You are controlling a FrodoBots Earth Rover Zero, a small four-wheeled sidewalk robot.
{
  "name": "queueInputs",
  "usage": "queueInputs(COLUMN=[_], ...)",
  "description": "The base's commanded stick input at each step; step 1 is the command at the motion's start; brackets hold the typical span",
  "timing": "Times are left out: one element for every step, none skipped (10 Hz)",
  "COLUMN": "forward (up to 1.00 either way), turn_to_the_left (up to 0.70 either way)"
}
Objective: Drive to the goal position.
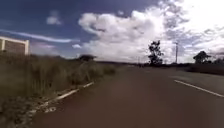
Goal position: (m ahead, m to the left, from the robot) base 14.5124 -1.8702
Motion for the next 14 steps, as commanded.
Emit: queueInputs(forward=[1.00, 1.00, 1.00, 1.00, 1.00, 1.00, 1.00, 1.00, 1.00, 1.00, 1.00, 1.00, 1.00, 1.00], turn_to_the_left=[0.00, 0.00, 0.00, 0.00, -0.03, -0.08, -0.14, -0.29, -0.29, -0.28, -0.27, -0.23, -0.19, -0.14])
